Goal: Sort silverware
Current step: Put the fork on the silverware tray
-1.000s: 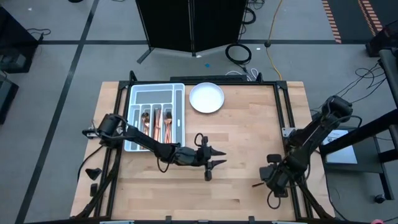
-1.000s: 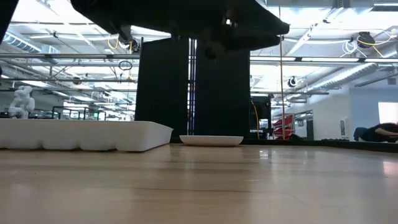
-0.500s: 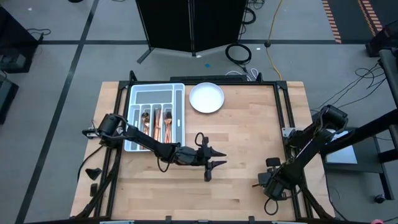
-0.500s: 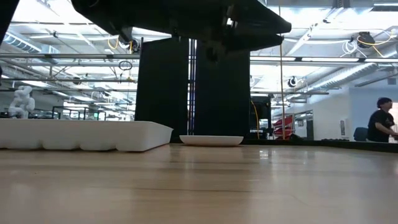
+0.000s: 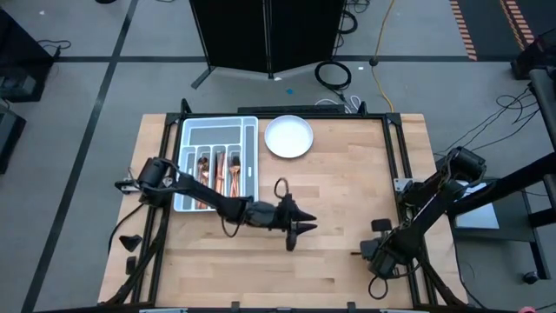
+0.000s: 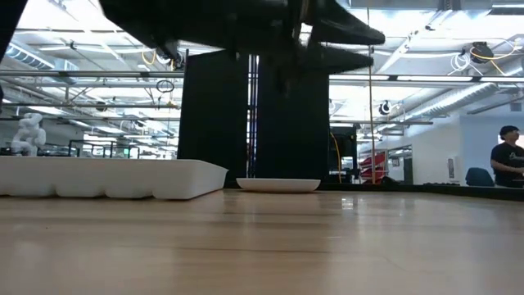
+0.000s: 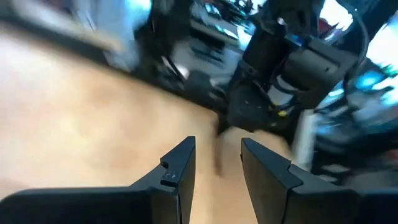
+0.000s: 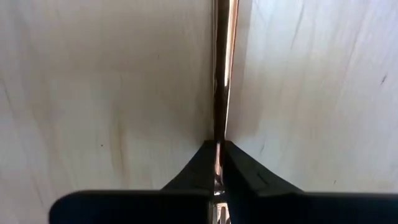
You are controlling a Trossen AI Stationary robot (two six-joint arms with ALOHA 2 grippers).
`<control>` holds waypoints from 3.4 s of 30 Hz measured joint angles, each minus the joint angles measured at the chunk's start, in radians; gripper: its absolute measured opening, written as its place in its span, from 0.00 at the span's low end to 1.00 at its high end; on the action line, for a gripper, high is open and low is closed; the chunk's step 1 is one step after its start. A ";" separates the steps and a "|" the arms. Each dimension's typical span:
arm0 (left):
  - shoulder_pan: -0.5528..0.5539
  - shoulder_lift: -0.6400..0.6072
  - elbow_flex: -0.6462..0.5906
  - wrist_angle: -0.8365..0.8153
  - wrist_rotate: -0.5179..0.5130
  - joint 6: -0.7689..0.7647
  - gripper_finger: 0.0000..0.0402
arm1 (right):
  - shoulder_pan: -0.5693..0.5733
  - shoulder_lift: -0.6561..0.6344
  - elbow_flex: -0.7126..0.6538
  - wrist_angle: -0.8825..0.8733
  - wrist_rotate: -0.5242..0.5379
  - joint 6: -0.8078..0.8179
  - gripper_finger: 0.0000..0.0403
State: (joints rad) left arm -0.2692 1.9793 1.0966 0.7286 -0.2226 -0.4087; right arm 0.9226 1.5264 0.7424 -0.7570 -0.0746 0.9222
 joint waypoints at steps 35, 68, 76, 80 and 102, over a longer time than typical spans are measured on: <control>0.155 -0.001 0.000 -0.222 0.436 -0.993 0.30 | -0.456 0.007 0.332 0.061 0.435 -1.117 0.00; 0.157 -0.001 0.000 -0.193 0.480 -0.963 0.30 | -0.557 0.008 0.332 0.147 0.360 -1.244 0.00; 0.157 -0.001 0.000 -0.193 0.481 -0.943 0.30 | -0.557 0.008 0.332 0.157 0.357 -1.249 0.00; 0.157 -0.001 0.000 -0.192 0.494 -0.939 0.28 | -0.557 0.008 0.332 0.157 0.357 -1.250 0.00; 0.164 -0.001 0.000 -0.201 0.514 -0.836 0.00 | -0.556 0.008 0.331 0.172 0.356 -1.249 0.01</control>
State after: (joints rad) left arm -0.1055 1.9785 1.0966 0.5274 0.2910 -1.2452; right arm 0.3664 1.5345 1.0733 -0.5855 0.2817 -0.3273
